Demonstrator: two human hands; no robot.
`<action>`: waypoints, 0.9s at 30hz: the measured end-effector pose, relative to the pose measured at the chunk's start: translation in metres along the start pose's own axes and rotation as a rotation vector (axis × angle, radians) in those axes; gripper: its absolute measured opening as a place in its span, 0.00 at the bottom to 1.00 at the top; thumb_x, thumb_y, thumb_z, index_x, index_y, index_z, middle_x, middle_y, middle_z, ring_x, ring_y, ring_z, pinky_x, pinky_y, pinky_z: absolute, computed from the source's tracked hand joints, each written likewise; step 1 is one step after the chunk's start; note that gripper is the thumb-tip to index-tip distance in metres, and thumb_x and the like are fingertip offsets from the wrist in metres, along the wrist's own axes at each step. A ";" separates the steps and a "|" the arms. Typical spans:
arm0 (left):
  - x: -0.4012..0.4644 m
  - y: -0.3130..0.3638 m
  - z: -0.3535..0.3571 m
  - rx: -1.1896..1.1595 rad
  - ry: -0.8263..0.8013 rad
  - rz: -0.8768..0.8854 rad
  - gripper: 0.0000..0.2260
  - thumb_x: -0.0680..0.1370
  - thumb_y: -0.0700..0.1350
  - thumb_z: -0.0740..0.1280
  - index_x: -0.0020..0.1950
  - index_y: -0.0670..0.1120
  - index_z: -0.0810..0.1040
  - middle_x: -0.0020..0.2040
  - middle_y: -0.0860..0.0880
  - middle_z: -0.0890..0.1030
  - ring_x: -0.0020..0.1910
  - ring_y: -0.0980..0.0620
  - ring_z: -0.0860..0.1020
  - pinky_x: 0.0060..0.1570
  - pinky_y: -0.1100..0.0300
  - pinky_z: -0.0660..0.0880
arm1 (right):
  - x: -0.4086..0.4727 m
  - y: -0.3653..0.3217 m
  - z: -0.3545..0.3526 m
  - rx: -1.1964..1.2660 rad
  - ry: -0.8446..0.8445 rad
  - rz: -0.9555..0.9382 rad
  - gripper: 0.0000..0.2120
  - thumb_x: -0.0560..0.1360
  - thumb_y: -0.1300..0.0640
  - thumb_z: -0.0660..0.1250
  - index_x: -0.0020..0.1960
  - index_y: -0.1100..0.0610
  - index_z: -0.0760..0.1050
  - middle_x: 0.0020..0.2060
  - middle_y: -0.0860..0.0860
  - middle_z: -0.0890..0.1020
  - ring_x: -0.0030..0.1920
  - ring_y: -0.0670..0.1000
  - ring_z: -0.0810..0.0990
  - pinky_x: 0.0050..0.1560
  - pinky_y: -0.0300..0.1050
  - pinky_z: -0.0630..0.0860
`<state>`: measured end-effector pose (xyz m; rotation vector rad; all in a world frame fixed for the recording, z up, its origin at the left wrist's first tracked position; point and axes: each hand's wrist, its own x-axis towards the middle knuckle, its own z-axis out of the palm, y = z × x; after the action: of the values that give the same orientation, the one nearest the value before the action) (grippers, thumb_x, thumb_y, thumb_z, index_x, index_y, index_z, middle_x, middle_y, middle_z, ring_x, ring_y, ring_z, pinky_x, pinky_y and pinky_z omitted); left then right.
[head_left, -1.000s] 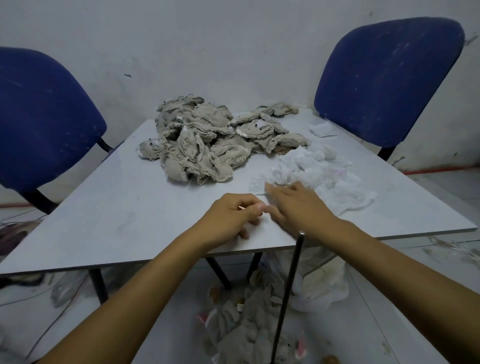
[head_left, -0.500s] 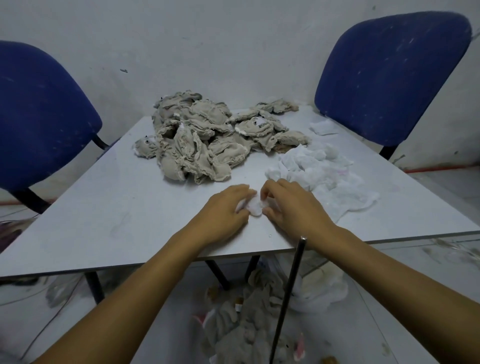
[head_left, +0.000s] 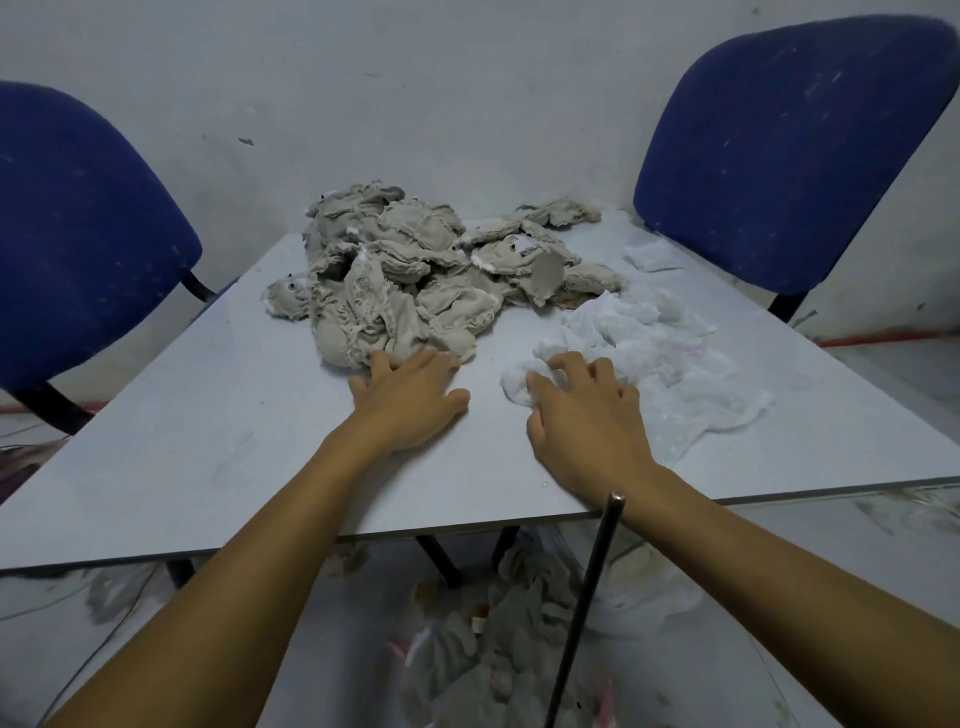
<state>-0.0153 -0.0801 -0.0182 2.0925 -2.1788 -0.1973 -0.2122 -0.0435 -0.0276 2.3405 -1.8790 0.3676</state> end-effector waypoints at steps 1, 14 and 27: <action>0.000 0.000 -0.002 -0.041 0.017 0.008 0.20 0.79 0.59 0.58 0.70 0.61 0.67 0.75 0.57 0.63 0.69 0.41 0.58 0.57 0.45 0.59 | 0.000 -0.001 0.000 0.005 -0.010 0.004 0.21 0.80 0.49 0.56 0.72 0.50 0.68 0.73 0.51 0.62 0.68 0.59 0.62 0.61 0.58 0.66; -0.039 0.026 -0.012 -0.499 0.165 0.322 0.09 0.80 0.42 0.66 0.58 0.52 0.80 0.47 0.53 0.83 0.47 0.52 0.80 0.47 0.59 0.75 | -0.005 0.003 -0.007 0.110 0.186 -0.017 0.23 0.76 0.59 0.66 0.70 0.54 0.71 0.66 0.53 0.68 0.64 0.58 0.66 0.57 0.54 0.67; -0.047 0.016 -0.008 -0.509 0.206 0.172 0.15 0.75 0.43 0.71 0.59 0.54 0.73 0.48 0.47 0.79 0.47 0.51 0.77 0.48 0.56 0.74 | -0.004 -0.010 -0.010 0.286 0.104 -0.209 0.11 0.81 0.51 0.59 0.62 0.45 0.73 0.51 0.47 0.74 0.56 0.53 0.71 0.57 0.55 0.68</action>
<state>-0.0279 -0.0327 -0.0070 1.5691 -1.9188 -0.4443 -0.2046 -0.0348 -0.0188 2.6067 -1.6074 0.7617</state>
